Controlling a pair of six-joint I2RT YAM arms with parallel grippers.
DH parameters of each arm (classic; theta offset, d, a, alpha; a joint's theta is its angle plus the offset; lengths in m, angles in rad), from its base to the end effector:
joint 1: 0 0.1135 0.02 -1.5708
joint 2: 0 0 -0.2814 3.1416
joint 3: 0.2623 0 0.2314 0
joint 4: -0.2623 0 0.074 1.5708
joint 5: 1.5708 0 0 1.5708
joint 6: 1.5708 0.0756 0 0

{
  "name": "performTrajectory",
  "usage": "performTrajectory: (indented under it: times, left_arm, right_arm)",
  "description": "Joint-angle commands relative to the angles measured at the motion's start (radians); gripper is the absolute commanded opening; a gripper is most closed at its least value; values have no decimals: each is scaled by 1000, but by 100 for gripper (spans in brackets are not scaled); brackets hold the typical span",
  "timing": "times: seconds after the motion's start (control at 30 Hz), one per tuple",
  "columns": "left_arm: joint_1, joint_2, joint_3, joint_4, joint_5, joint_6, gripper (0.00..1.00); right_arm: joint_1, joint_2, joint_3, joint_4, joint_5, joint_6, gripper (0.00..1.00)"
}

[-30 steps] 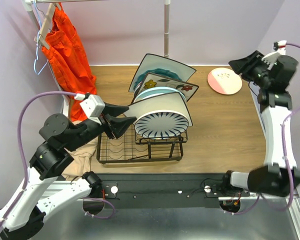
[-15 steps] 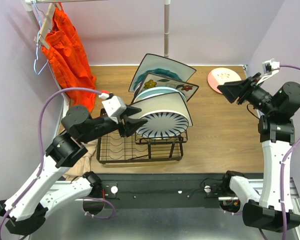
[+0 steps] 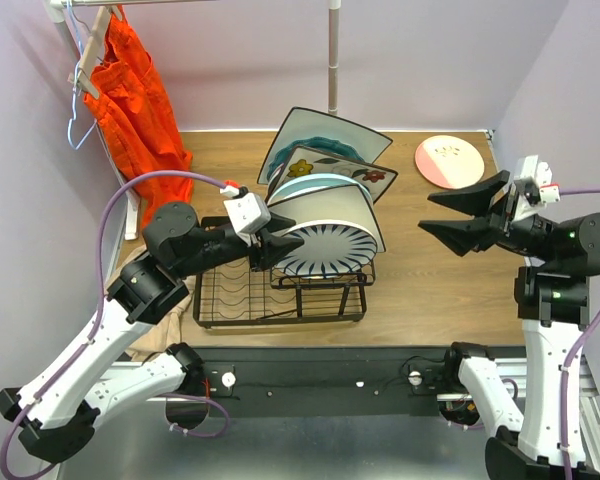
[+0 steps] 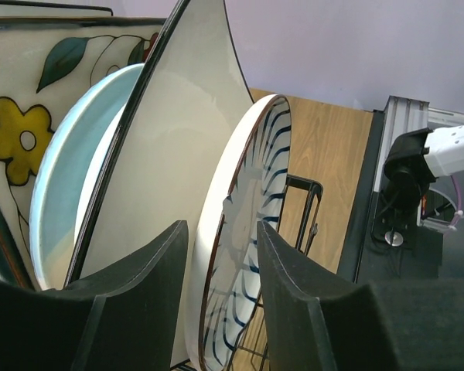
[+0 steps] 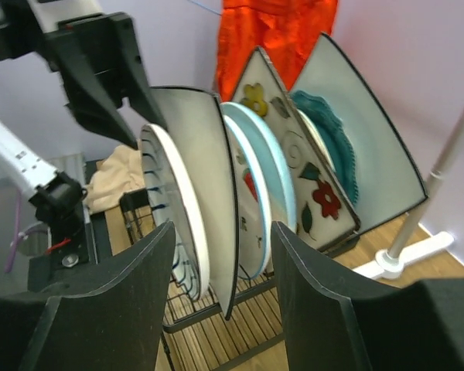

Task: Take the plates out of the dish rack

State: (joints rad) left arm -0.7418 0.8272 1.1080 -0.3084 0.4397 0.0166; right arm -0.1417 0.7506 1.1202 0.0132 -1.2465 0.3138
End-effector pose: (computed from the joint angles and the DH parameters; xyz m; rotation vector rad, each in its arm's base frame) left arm 0.1036 -0.1386 0.4363 0.9352 1.3869 -0.9055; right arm 0.1011 0.0580 0.4788 -0.8399 1.2577 0.8734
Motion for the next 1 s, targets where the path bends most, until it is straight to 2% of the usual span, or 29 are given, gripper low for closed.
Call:
performTrajectory:
  times: [0.0,0.17,0.23,0.53,0.63,0.83,0.97]
  left_arm:
    - [-5,4,-22,26,37,32,49]
    - [-5,6,-46,46,54,36,49]
    - [-4,10,-53,52,67,39,46]
    - [-5,36,-42,51,80,52,25]
    - [-4,35,-40,43,74,57,21]
    - [-4,32,-34,34,65,62,20]
    - [-5,23,-34,25,57,63,20]
  right_arm:
    - [39,3,-45,145,-105,56,62]
    - [106,56,9,7,-104,-76,64]
    - [132,96,45,-105,-106,-166,64]
    - [310,174,78,-220,-35,-278,62]
    - [430,184,82,-327,83,-363,60]
    - [608,197,53,-349,267,-403,56]
    - [685,228,73,-384,413,-455,55]
